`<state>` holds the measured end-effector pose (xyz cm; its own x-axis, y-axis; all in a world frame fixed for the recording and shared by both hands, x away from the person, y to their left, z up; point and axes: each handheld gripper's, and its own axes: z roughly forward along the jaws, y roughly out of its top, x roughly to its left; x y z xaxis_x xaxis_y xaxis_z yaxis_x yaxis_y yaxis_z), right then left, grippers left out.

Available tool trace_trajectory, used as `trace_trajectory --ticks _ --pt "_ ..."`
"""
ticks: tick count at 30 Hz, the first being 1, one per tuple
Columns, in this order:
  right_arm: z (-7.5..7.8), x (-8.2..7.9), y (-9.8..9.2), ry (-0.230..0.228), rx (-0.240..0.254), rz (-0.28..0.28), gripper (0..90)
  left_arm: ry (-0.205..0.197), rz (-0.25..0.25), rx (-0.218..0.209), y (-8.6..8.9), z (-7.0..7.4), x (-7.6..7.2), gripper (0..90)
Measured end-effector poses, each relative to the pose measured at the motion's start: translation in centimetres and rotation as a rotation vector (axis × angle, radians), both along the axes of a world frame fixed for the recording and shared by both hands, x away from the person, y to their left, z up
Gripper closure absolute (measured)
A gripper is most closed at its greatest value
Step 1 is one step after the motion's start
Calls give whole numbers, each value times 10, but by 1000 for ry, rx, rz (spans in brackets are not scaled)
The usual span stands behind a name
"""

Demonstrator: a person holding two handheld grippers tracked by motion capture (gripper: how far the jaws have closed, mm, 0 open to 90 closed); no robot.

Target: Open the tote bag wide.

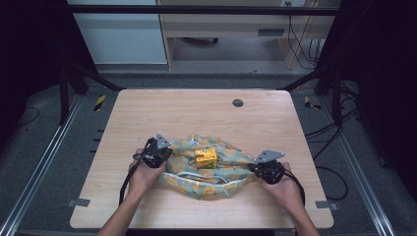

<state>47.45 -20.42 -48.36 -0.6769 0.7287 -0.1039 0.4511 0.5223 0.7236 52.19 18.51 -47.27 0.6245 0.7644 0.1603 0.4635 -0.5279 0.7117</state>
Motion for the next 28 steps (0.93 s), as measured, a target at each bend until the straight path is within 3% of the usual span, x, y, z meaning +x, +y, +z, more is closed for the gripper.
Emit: trace_trajectory --ticks 2,4,6,9,11,15,22,24,27,28 --pt "10 -5 0 -42 49 15 900 -42 -12 -37 4 8 -8 873" --pt "19 -10 1 -83 93 24 861 -62 -24 -126 9 17 -16 833" --pt "27 -14 1 -111 126 30 806 -96 -23 -159 12 25 -24 775" --pt "37 -20 -3 -151 153 -2 679 -131 -21 -168 20 35 -34 675" --pt "42 -22 -10 -181 178 -45 569 -129 -7 -170 29 38 -37 546" --pt "45 -24 -25 -215 185 -144 397 -140 54 -118 50 38 -40 354" --pt "32 -18 -44 -174 161 -286 149 -87 140 -94 88 23 -50 118" --pt "26 -17 -48 -149 153 -326 99 -92 147 -73 96 15 -55 90" --pt "16 -18 -52 -129 145 -357 82 -59 134 -99 102 9 -57 86" --pt "14 -19 -53 -113 152 -360 82 -67 146 -100 103 9 -56 79"
